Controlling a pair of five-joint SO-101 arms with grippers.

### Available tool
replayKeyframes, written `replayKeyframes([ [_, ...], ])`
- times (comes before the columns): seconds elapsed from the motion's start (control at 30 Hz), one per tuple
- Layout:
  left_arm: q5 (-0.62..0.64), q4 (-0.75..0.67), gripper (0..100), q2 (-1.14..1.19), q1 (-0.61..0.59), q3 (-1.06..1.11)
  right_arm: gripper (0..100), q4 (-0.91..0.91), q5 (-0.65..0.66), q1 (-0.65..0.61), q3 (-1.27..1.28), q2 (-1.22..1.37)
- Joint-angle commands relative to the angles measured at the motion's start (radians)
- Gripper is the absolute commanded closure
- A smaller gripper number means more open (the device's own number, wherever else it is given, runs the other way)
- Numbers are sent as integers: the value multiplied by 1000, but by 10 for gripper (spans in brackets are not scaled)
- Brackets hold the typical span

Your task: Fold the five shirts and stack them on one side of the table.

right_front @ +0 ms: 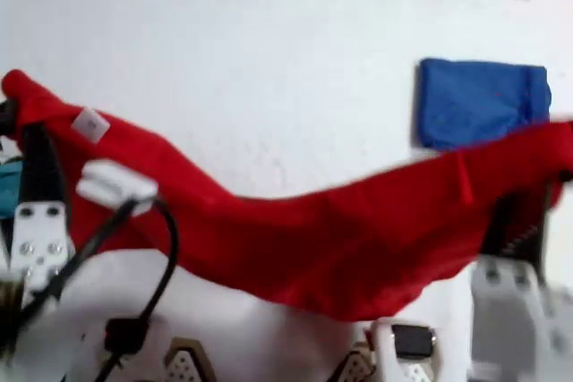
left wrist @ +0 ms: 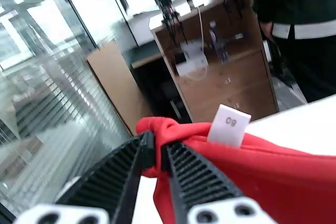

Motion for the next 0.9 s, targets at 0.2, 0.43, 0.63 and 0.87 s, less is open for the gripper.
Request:
replayKeyframes([
  [0.2, 2, -222, 975, 273, 11, 205, 980, -346, -2, -31, 315, 312],
  [0.43, 0, -276, 975, 448, 5, 205, 980, -507, -5, 35, 313, 533],
  [0.63, -9, -302, 975, 535, 5, 211, 980, -504, -5, 36, 319, 636],
  [0.87, -43, -305, 975, 687, 5, 206, 980, -437, -8, 33, 321, 728],
])
